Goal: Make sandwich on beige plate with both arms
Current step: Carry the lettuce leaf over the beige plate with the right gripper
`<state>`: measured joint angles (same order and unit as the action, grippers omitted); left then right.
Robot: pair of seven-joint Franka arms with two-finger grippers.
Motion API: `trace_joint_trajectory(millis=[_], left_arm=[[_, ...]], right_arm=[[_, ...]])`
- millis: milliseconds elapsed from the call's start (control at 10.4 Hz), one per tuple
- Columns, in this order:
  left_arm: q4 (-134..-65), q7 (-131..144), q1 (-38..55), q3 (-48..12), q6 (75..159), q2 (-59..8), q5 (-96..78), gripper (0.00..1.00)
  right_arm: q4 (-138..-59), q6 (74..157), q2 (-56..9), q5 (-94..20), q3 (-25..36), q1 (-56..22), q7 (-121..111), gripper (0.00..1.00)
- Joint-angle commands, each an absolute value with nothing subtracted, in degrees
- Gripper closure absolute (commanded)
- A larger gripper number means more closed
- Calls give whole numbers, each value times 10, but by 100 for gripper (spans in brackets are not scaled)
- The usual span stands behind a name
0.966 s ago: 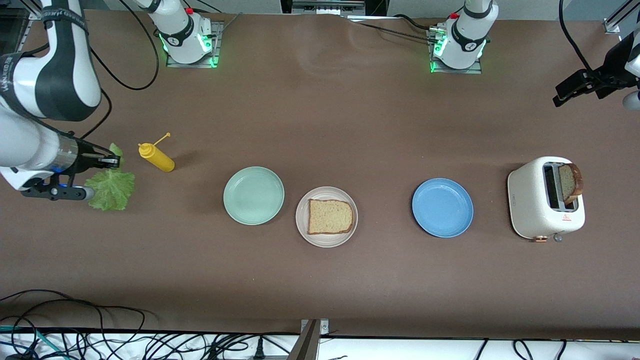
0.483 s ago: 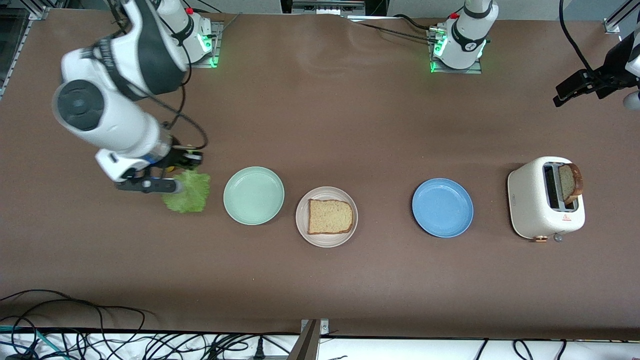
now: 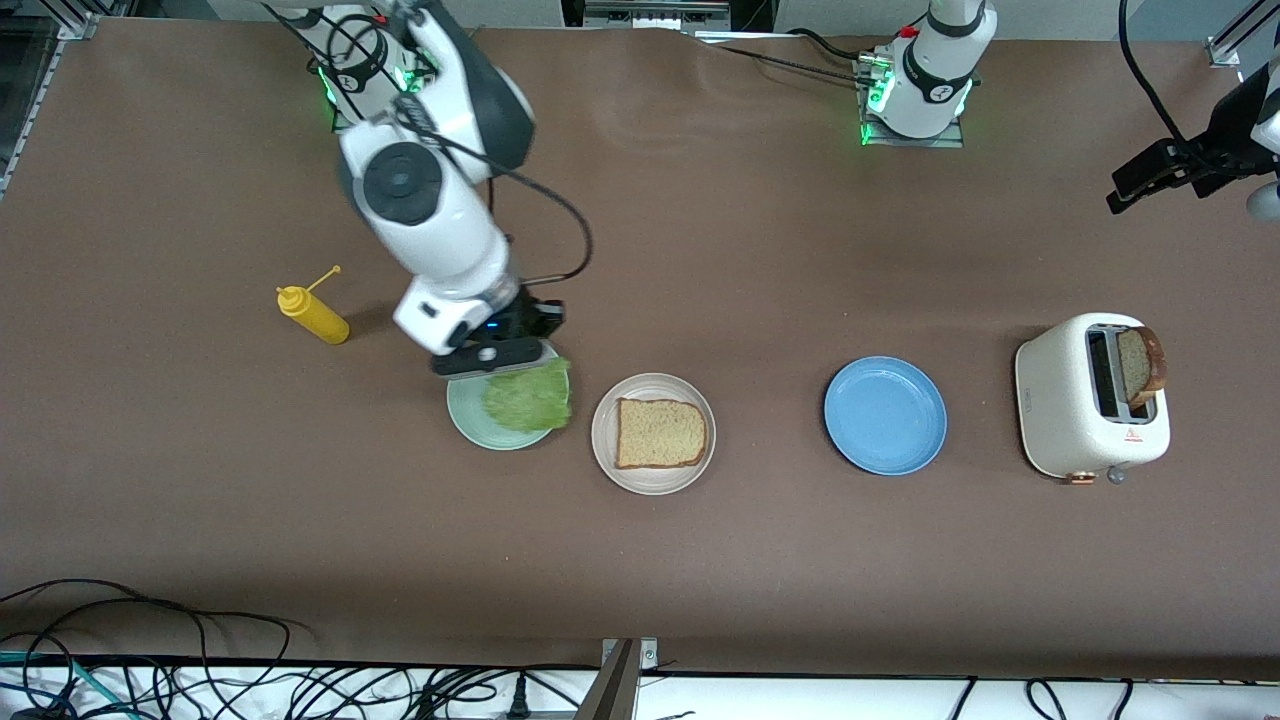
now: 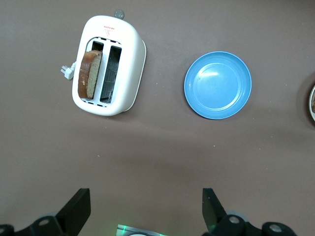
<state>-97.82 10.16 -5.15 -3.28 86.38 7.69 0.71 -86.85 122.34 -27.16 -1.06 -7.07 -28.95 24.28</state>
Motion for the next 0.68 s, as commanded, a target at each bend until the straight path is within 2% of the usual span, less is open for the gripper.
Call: trace_joint_trajectory(millis=[0, 290, 579], left_arm=[[-978, 105, -55, -35, 859, 79, -3, 0], [-978, 105, -55, -34, 859, 79, -3, 0], [-978, 105, -58, -34, 859, 79, -3, 0]], right_arm=[[-848, 1326, -336, -11, -68, -338, 231, 100], [-846, 1452, -410, -6, -68, -350, 123, 100], [-803, 1474, -464, -6, -68, -352, 39, 100]])
